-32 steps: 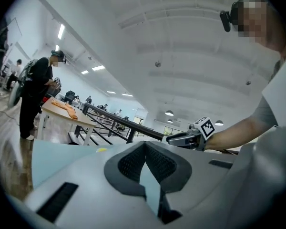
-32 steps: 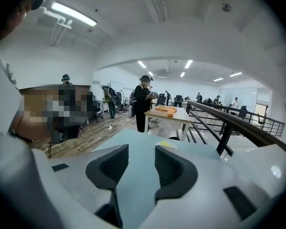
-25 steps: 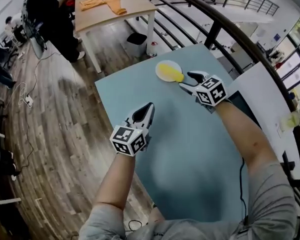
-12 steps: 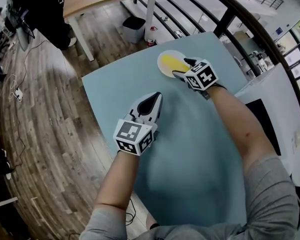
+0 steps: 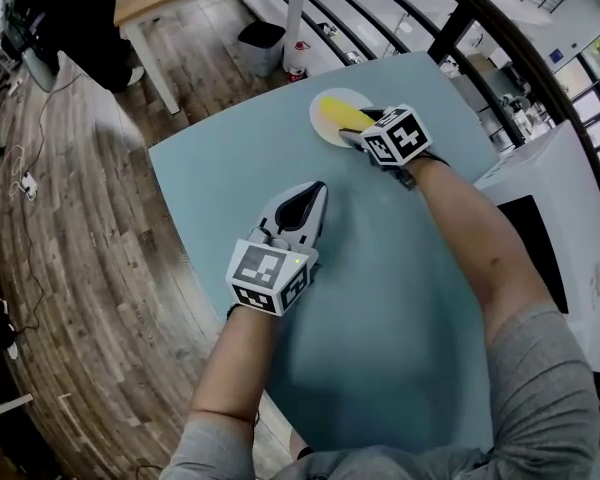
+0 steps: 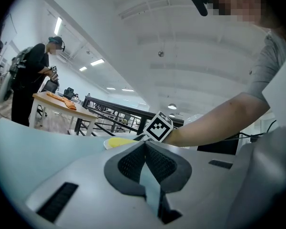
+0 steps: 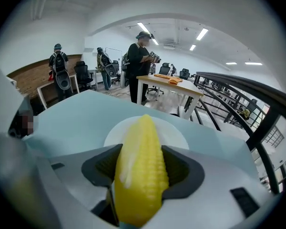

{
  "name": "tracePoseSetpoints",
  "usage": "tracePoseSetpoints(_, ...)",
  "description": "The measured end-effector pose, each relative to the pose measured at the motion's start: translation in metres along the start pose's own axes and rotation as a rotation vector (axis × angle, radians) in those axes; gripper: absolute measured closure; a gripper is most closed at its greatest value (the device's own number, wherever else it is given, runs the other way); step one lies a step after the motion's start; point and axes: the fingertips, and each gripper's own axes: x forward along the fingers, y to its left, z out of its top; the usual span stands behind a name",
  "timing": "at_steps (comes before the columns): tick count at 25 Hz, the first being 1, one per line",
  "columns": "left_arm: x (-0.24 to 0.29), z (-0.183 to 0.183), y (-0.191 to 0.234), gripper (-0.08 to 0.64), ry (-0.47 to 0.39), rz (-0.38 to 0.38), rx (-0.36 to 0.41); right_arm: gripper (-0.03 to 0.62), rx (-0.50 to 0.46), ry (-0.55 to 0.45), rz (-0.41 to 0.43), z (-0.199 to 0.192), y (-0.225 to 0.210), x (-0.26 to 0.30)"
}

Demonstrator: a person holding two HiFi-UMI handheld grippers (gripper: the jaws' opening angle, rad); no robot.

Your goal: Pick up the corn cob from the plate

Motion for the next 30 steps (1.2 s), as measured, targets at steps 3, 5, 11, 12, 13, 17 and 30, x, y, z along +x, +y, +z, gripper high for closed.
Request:
tracePoseSetpoints(3, -0.001, 0.001, -0.001, 0.541, -0.003, -0.001, -0.004, 0.336, 0.010, 0.021, 0.001, 0.001, 0.001, 0.000)
tracePoseSetpoints(5, -0.001, 0.001, 0.000, 0.541, -0.002, 0.003, -0.002, 0.337, 0.020, 0.028, 0.008, -0.002, 0.004, 0.000)
tracePoseSetpoints(11, -0.008, 0.023, -0.002, 0.541, -0.026, 0.009, 0.010, 0.337, -0.011, -0.008, -0.053, 0.011, 0.003, -0.030)
tracePoseSetpoints(12, -0.010, 0.031, -0.003, 0.541, -0.032, 0.009, 0.014, 0.336, -0.013, -0.015, -0.059, 0.018, 0.002, -0.038)
tracePoseSetpoints(13, -0.012, 0.039, -0.004, 0.541, -0.038, 0.010, 0.019, 0.337, -0.016, -0.021, -0.067, 0.026, 0.002, -0.047)
tracePoseSetpoints(17, -0.025, 0.078, -0.018, 0.541, -0.064, 0.011, 0.029, 0.337, -0.038, -0.049, -0.104, 0.062, 0.004, -0.100)
tracePoseSetpoints(30, -0.098, 0.283, -0.144, 0.541, -0.236, -0.064, 0.206, 0.336, -0.174, -0.253, -0.313, 0.216, 0.035, -0.384)
